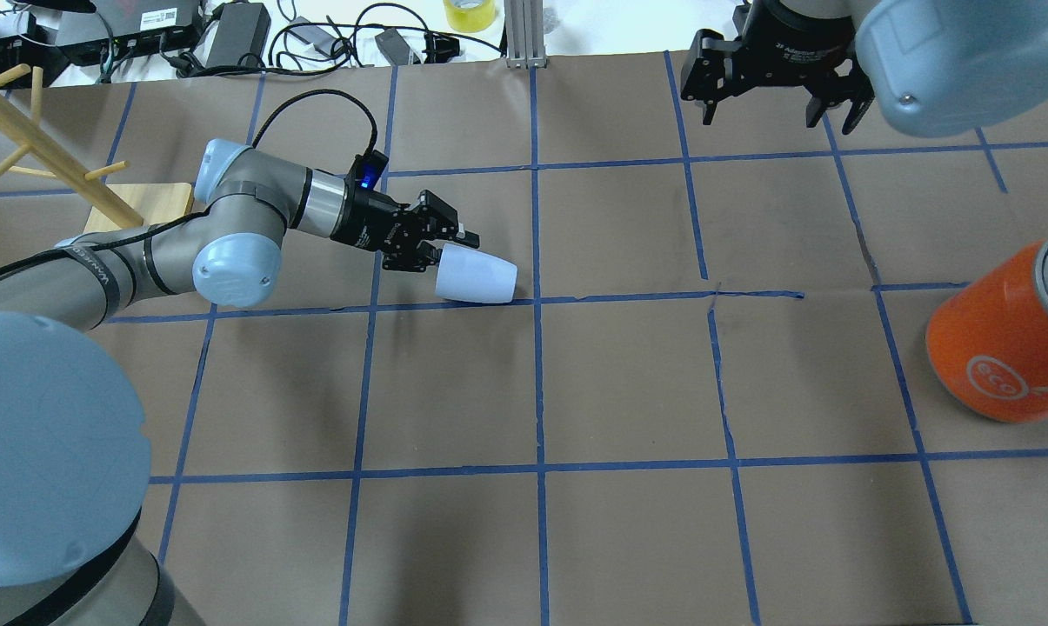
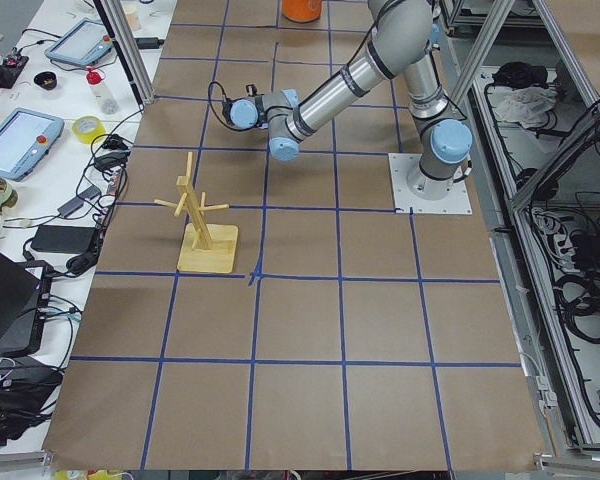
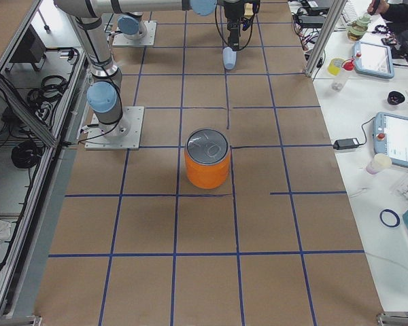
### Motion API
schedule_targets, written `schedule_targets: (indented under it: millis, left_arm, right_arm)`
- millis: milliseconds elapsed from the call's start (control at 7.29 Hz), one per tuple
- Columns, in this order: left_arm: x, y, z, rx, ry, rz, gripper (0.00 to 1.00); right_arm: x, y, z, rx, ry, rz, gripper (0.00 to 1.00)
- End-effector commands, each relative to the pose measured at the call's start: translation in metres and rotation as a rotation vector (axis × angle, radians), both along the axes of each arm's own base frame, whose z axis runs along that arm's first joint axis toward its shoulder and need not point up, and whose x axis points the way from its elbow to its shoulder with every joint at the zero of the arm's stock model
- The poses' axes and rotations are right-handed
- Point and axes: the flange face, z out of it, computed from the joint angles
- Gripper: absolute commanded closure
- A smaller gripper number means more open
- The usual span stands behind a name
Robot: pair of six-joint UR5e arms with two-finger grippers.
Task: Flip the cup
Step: 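Grasp the cup rim with the left gripper and lift it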
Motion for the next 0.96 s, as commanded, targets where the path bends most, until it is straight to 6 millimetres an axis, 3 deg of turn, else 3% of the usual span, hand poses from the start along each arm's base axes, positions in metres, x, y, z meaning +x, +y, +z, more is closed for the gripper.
schedule_targets:
  millis: [0,274,685,823]
  left_arm:
    - [-0.001,-0.001,0.004,-0.002,0.020,0.008,0.85]
    - [-0.001,0.000,0.010,-0.007,0.017,0.011,1.00]
    - [0.001,-0.002,0.059,0.024,-0.017,0.092,1.00]
    - [0.009,-0.002,0.075,-0.013,-0.152,0.089,1.00]
  right_arm:
    - [0.000,-0.003,-0.005,0.006,0.008,-0.010,0.00]
    - [0.000,-0.003,-0.007,0.010,0.001,-0.008,0.00]
    - [-0.001,-0.004,-0.009,0.012,0.013,-0.010,0.00]
    - [-0.002,-0.005,-0.010,0.013,0.009,-0.011,0.00]
